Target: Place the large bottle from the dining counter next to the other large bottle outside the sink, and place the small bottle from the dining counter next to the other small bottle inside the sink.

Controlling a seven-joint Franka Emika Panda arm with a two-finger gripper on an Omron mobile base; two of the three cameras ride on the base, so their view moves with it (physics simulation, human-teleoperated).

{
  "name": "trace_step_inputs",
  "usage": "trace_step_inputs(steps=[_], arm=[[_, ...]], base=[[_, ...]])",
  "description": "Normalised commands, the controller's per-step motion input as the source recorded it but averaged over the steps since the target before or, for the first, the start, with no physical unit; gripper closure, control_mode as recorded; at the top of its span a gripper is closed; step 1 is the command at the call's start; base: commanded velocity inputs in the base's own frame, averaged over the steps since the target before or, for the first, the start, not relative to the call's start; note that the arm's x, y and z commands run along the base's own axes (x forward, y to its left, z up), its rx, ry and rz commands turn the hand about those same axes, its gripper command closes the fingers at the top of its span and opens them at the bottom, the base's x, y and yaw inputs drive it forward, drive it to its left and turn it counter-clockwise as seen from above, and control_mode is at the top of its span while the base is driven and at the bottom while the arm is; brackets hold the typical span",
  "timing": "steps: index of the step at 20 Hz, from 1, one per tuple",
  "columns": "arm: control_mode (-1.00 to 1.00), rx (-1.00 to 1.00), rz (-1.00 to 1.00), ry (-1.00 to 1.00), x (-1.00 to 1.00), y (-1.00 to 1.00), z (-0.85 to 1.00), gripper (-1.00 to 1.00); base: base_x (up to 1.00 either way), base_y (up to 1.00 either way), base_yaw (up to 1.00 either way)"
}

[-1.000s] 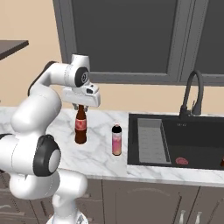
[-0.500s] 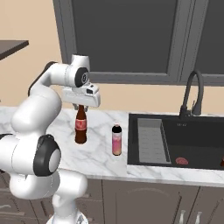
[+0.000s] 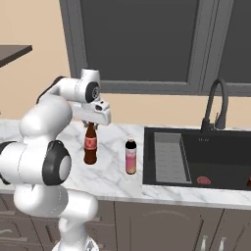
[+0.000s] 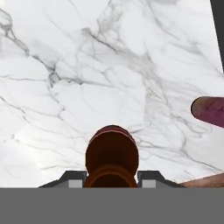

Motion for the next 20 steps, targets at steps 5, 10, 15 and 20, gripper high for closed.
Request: trace_step_inputs(steps=[5, 10, 15, 20], arm=[[-1.00, -0.09, -0.17, 0.00, 0.00, 0.09, -0.26, 1.00], [-1.00, -0.03, -0.21, 0.00, 0.00, 0.00, -0.11, 1.00], [-1.00, 0.00, -0.21, 0.00, 0.00, 0.00, -0.27, 1.00], [-1.00, -0.01, -0.19, 0.00, -0.06, 0.00, -0.34, 1.00]], base=[[0.00, 0.00, 0.00], [0.00, 0.00, 0.00], [0.00, 0.00, 0.00], [0.00, 0.00, 0.00]])
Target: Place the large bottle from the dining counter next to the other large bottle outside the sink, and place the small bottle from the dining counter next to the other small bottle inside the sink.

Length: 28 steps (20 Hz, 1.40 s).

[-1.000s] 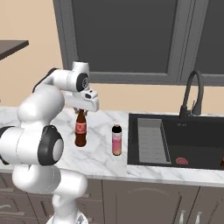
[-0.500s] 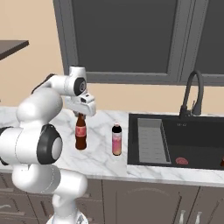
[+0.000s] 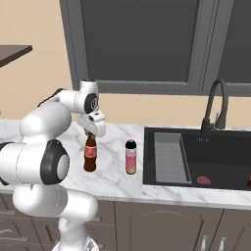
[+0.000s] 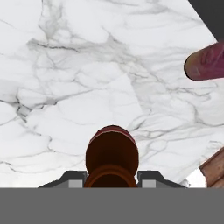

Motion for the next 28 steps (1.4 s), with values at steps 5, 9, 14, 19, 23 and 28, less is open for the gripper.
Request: trace_step_inputs(steps=[5, 9, 14, 19, 23, 28], arm=[[-1.00, -0.05, -0.20, 0.00, -0.05, 0.02, -0.30, 1.00], [-1.00, -0.07, -0.19, 0.00, -0.07, 0.05, -0.35, 1.00], [-1.00, -0.05, -0.06, 0.00, -0.04, 0.04, -0.19, 1.00], [-1.00, 0.00, 0.00, 0.00, 0.00, 0.00, 0.00, 1.00], [-1.00, 0.00, 0.00, 0.00, 0.00, 0.00, 0.00, -1.00], [-1.00, 0.00, 0.00, 0.00, 0.00, 0.00, 0.00, -1.00]], base=[[0.00, 0.00, 0.00], [0.00, 0.00, 0.00], [0.00, 0.00, 0.00], [0.00, 0.00, 0.00], [0.00, 0.00, 0.00], [0.00, 0.00, 0.00]])
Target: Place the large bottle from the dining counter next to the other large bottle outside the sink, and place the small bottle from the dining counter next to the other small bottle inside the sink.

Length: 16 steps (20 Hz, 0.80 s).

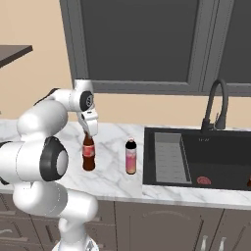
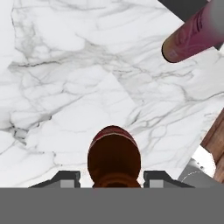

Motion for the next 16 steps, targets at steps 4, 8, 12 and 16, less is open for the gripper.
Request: trace_step_inputs(steps=[4, 8, 12, 16], arm=[[-1.00, 0.00, -0.02, 0.00, 0.00, 0.00, 0.00, -1.00], [-1.00, 0.00, -0.02, 0.00, -0.10, 0.00, 0.00, -1.00], [-1.00, 0.00, 0.00, 0.00, -0.22, -0.13, 0.41, -1.00], [-1.00, 0.00, 0.00, 0.00, -0.35, -0.11, 0.52, -1.00]], base=[[0.00, 0.00, 0.00], [0.00, 0.00, 0.00], [0.00, 0.00, 0.00], [0.00, 0.00, 0.00]])
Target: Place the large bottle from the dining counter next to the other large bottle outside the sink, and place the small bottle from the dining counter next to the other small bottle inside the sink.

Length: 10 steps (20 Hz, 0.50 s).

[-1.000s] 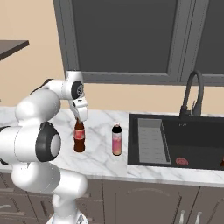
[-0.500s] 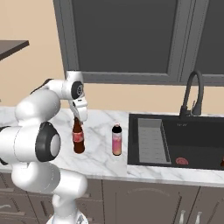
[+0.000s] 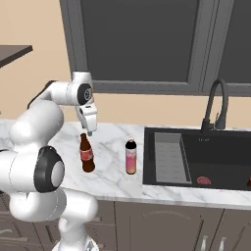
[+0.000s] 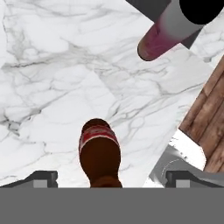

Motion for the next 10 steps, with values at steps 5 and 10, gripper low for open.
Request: trace_step_inputs(steps=[5, 10], arm=[[-1.00, 0.01, 0.04, 0.00, -0.31, -0.03, 0.39, -1.00], [-1.00, 0.04, 0.20, -0.13, -0.39, 0.00, 0.11, -1.00]], base=[[0.00, 0.00, 0.00], [0.00, 0.00, 0.00]])
